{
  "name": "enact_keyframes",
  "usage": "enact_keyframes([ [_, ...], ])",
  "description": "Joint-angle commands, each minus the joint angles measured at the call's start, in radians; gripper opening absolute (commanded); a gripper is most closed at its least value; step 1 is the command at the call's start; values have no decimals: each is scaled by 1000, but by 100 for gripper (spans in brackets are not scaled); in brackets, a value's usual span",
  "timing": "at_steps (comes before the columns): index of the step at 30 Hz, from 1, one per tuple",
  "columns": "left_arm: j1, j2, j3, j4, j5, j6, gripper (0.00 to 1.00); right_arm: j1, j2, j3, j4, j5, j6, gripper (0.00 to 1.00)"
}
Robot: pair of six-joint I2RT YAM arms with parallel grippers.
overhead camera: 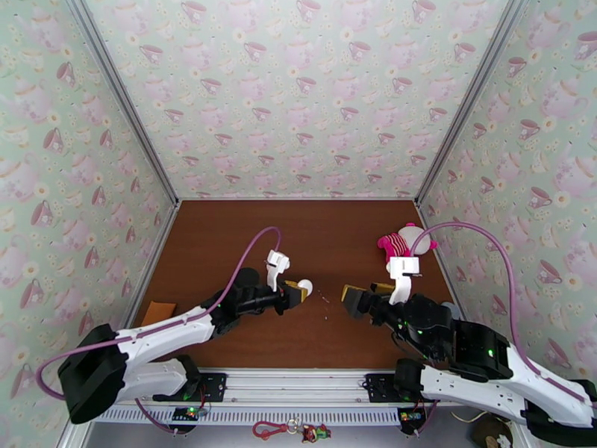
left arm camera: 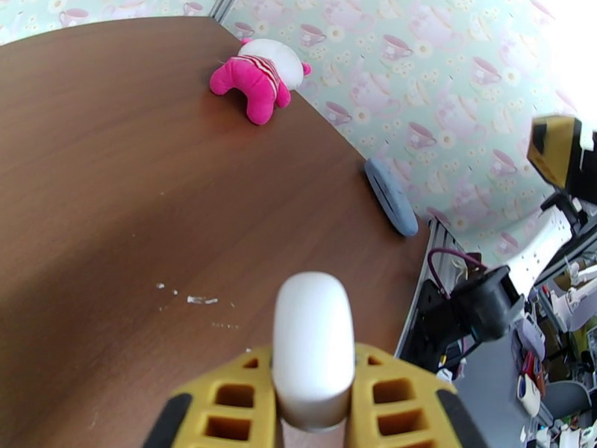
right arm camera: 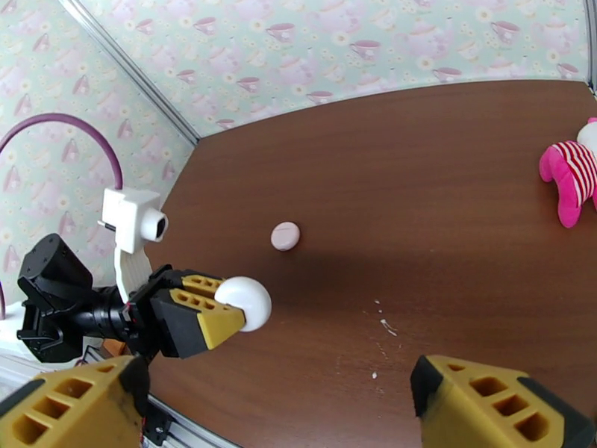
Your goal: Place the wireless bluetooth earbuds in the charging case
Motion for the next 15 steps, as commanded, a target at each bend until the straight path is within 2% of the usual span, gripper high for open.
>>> enact_keyframes([
  [1, -6, 45, 33, 123, -12, -38, 0, -2, -20, -42, -2, -15, -1, 99],
  [4, -6, 90, 38, 208, 36, -81, 0, -2, -34, -102, 89, -131, -52, 99],
  [10, -8, 134, 30, 356, 156, -152, 0, -31, -81, -209, 216, -280, -79, 99],
  [13, -8, 134, 33, 337, 155, -155, 0, -90, -91, -236, 226, -328, -65, 96],
  [15, -8, 148, 57, 260, 136, -129, 0, -138, -87, -249, 232, -361, -52, 96],
])
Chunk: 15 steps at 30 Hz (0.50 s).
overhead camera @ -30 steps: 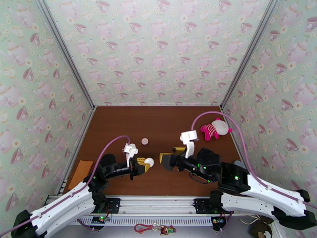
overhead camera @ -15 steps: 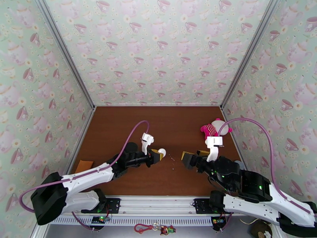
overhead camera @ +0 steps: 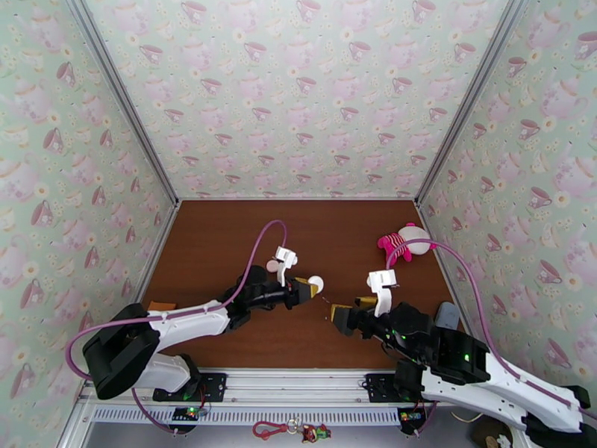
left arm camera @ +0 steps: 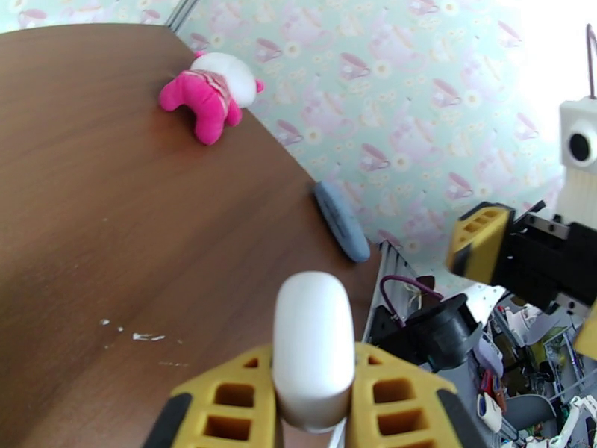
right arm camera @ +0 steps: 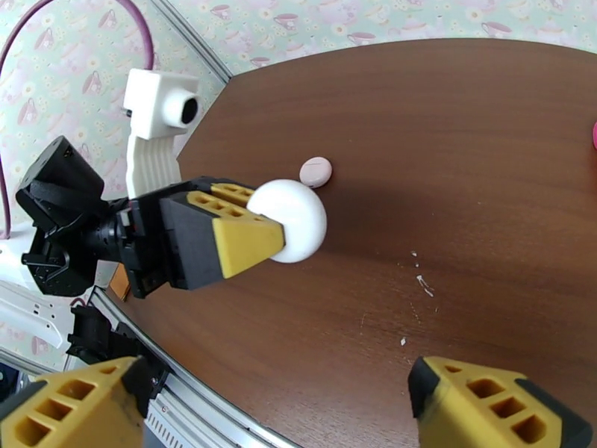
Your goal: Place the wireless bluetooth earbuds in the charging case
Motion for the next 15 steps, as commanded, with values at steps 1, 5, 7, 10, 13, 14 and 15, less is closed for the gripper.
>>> enact_keyframes([
  [1, -6, 28, 72, -59, 9, 14, 0, -63, -1, -22, 55, -98, 8, 95],
  [5, 2, 124, 203, -283, -13, 25, 0, -120, 30, -15, 39, -105, 27, 97],
  [7, 9, 173, 249, -317, -14, 9, 0, -133, 40, -9, 31, -99, 27, 97],
  [10, 31, 250, 285, -288, -17, -34, 0, -143, 44, 2, 11, -77, 35, 99],
  [13, 48, 331, 350, -323, -18, -41, 0, -147, 35, 13, -13, -56, 41, 99],
  [14, 54, 362, 371, -336, -17, -46, 0, -148, 34, 17, -27, -47, 45, 98],
  [15, 59, 387, 383, -336, -11, -53, 0, -149, 30, 20, -35, -42, 46, 99],
])
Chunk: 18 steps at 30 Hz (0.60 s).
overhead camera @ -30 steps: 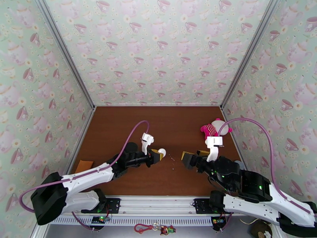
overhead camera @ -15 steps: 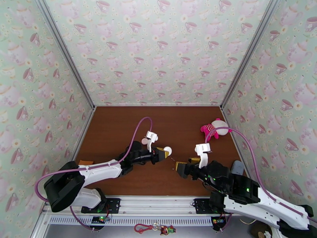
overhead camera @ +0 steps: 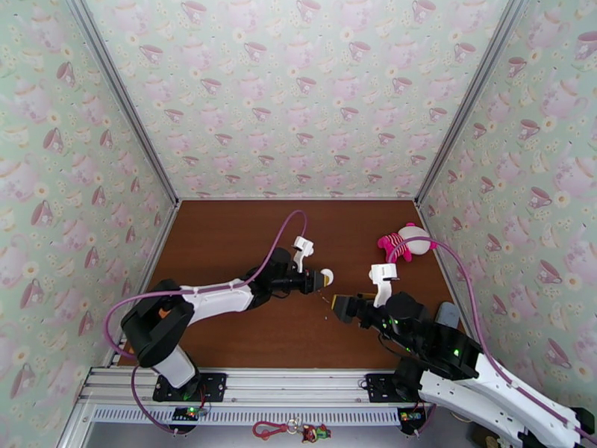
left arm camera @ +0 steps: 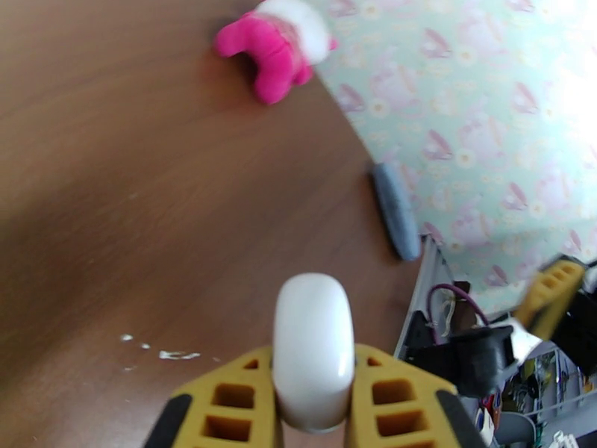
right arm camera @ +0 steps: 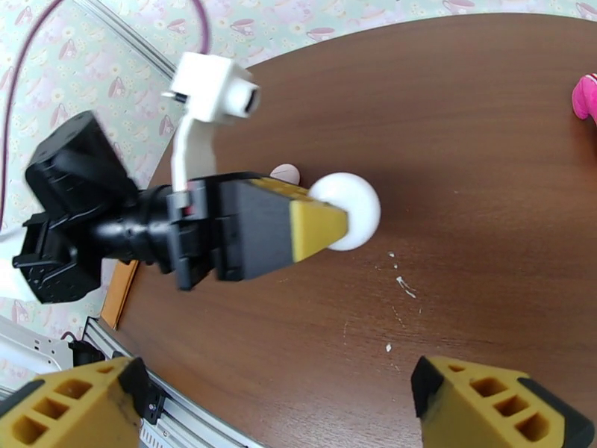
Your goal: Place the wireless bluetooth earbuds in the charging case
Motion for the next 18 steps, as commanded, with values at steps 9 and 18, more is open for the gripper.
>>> enact_keyframes([
  [9, 60, 206, 177, -135, -16, -47, 0, -7, -72, 36, -86, 25, 26, 99],
  [18, 70, 305, 317, -398, -99, 20, 0, -7, -70, 43, -91, 11, 20, 99],
])
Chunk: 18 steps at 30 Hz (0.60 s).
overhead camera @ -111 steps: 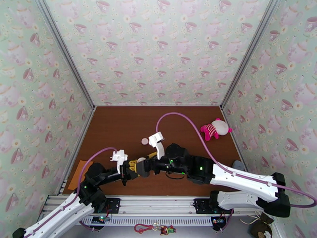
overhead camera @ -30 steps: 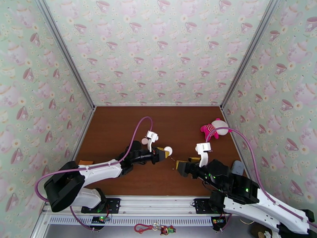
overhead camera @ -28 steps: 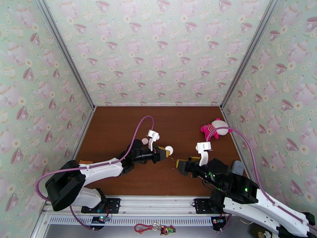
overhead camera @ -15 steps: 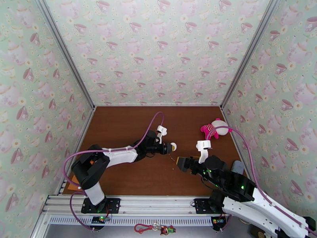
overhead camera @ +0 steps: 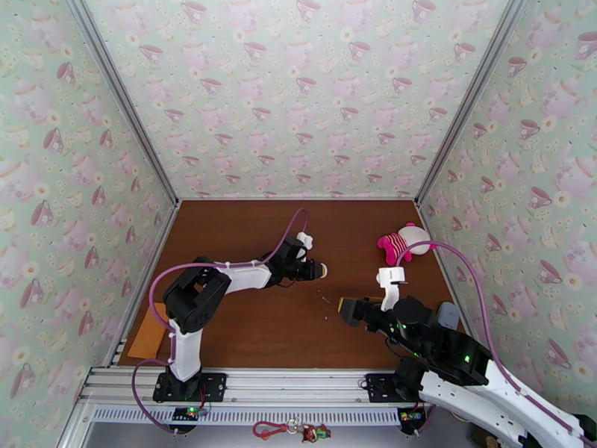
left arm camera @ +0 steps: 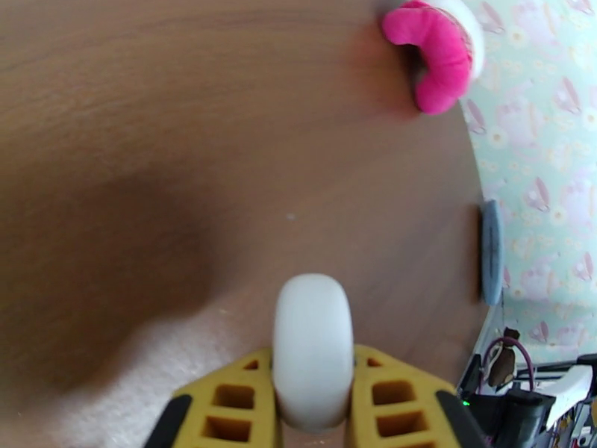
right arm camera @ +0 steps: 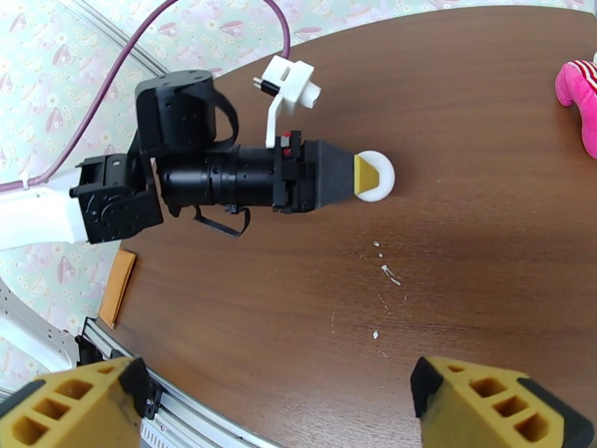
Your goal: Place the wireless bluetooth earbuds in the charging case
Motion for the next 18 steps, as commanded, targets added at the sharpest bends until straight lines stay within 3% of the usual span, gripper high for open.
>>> enact_keyframes([
  [1, 5, 44, 49, -146, -48, 33, 0, -4, -6, 36, -14, 2, 4, 99],
  [11, 12, 82, 92, -213, -86, 13, 1, -4, -6, 38, -8, -10, 1, 99],
  [18, 15, 99, 102, -235, -87, 4, 19, -4, -10, 41, -13, -12, 1, 99],
])
